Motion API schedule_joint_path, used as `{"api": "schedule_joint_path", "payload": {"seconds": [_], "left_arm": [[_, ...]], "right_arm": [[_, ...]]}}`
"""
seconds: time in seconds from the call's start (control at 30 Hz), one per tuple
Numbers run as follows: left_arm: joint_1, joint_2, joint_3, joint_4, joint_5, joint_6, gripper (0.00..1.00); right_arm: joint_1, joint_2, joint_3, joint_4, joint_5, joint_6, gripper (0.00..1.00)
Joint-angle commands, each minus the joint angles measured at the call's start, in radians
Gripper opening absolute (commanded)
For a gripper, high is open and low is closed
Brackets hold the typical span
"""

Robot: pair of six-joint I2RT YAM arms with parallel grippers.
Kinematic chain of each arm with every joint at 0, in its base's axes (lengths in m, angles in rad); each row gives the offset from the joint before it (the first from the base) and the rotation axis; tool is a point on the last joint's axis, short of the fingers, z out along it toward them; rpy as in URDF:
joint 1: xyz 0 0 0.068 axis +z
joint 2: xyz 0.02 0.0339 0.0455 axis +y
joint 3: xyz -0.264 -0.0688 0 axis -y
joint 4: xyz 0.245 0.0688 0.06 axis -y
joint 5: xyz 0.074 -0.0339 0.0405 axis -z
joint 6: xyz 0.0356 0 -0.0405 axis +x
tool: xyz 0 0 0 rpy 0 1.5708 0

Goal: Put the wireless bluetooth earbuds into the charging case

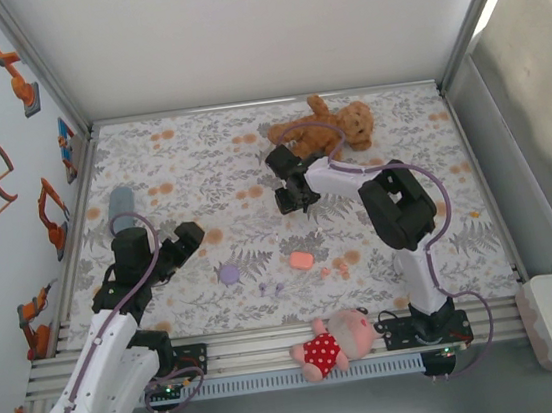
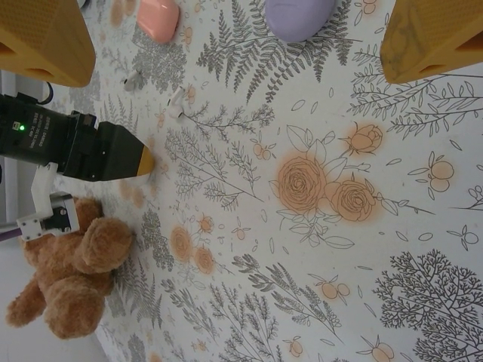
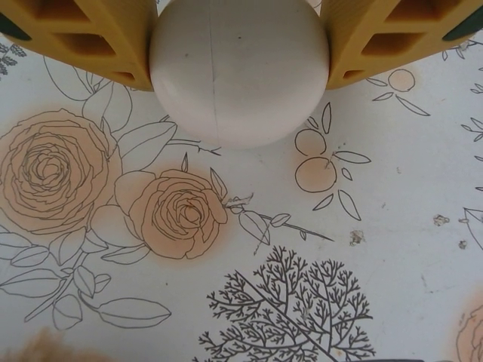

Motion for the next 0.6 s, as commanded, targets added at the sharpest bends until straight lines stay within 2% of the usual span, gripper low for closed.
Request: {"api": "schedule_joint_path", "payload": {"seconds": [0.0,0.23,0.43,0.57], "left_arm": [[-0.003,-0.01,0.034,-0.012,-0.007,-0.007,0.96],[-0.005,-0.005,0.074,-0.024,0.032,0.026,0.96],[-0.014,-0.007,0.117,0.024,0.149,0.07,0.99],[-0.032,0.03,0.165,0.06,0.245,0.079,0.94]], "right_arm": [[-0.006,-0.027,-0.031,0.038,0.024,-0.04,0.49],[-0.004,-0.177,-0.103,0.115,0.023,-0.169,0.47],[0.007,-0.416,-0.271,0.265,-0.028,-0.326,0.47],[0.028,-0.566,-0.364,0.335,-0.079,-0.437,0.47]]}}
